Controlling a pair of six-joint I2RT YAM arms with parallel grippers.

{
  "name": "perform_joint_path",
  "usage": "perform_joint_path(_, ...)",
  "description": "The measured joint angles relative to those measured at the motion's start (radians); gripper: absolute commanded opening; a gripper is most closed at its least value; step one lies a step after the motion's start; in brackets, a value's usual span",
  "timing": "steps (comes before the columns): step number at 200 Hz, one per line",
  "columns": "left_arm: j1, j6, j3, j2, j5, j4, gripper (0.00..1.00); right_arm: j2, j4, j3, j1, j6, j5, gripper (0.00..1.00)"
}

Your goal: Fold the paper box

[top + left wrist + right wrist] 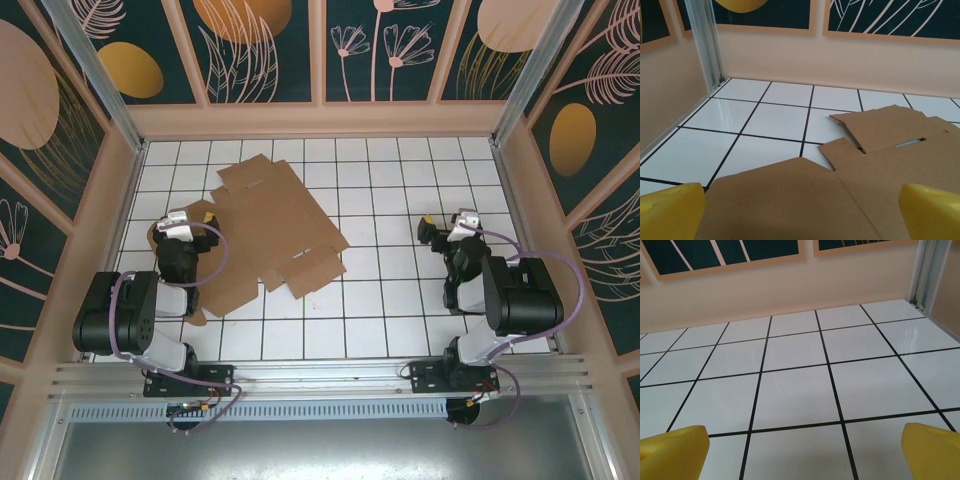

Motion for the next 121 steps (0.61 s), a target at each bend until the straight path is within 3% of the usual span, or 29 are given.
perform_joint_path(121, 0.000, 0.000, 0.000, 0.000, 0.000, 0.000, 0.99, 0.000, 0.000, 0.000, -0.015, 0.000, -0.033, 0.99)
